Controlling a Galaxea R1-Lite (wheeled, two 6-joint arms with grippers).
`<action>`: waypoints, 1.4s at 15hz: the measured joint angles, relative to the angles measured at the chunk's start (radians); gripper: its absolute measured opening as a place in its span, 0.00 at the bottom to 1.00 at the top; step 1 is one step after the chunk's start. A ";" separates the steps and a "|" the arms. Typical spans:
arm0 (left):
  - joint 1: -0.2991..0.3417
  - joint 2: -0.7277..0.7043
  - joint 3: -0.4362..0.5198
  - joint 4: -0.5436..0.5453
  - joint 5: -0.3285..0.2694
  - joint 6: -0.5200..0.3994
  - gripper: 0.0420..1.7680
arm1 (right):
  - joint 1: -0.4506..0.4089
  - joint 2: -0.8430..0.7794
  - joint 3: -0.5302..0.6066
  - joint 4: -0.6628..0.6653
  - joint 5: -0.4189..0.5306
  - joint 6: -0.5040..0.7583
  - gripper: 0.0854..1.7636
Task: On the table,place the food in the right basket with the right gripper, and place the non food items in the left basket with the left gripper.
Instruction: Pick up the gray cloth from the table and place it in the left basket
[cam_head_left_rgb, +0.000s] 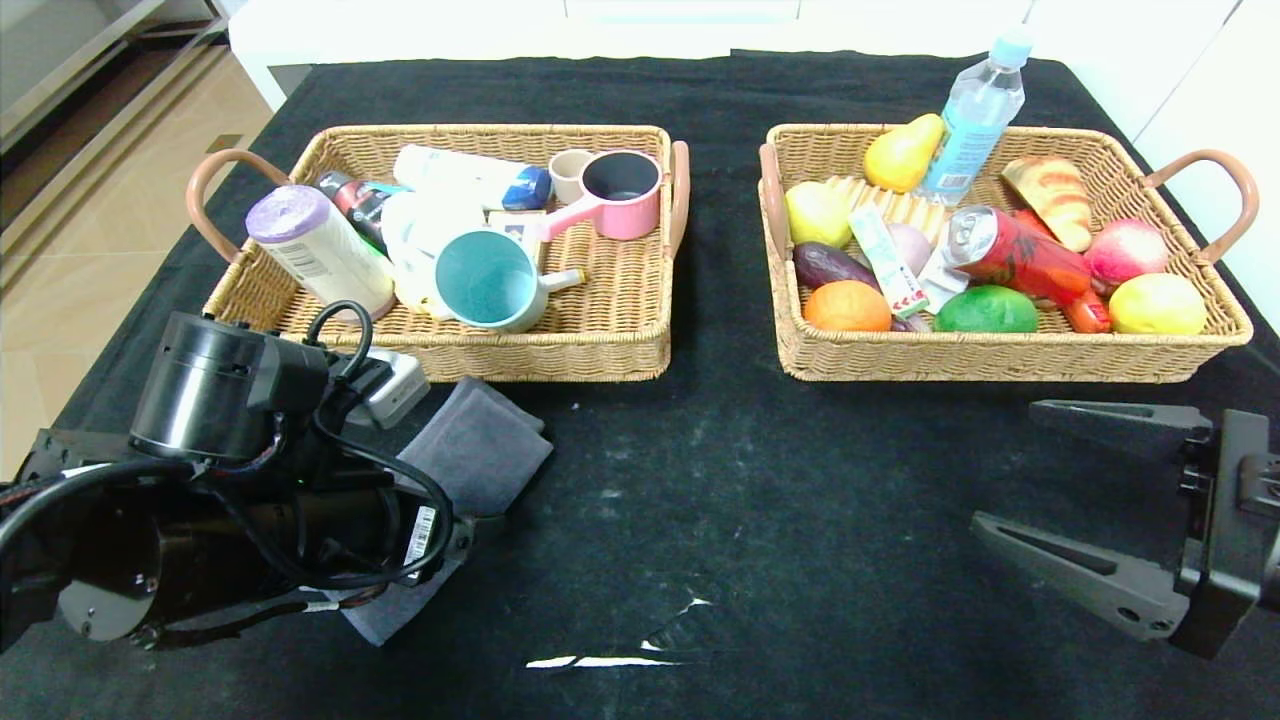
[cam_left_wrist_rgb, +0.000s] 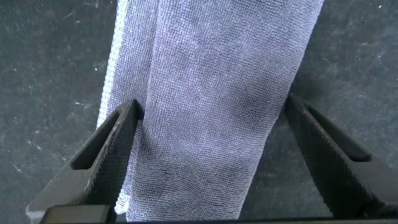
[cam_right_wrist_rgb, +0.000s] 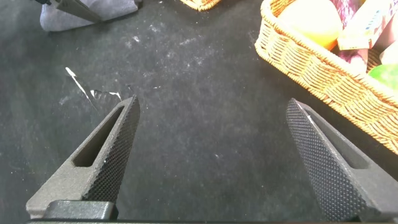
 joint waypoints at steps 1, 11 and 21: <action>0.000 0.000 0.000 0.000 0.000 0.000 0.85 | 0.000 0.000 0.000 0.000 0.000 0.000 0.97; -0.003 0.013 0.004 -0.004 -0.001 -0.006 0.07 | -0.012 -0.001 -0.005 0.000 0.000 0.000 0.97; -0.003 0.016 0.011 -0.002 0.000 -0.002 0.07 | -0.012 0.002 -0.003 -0.001 0.000 0.001 0.97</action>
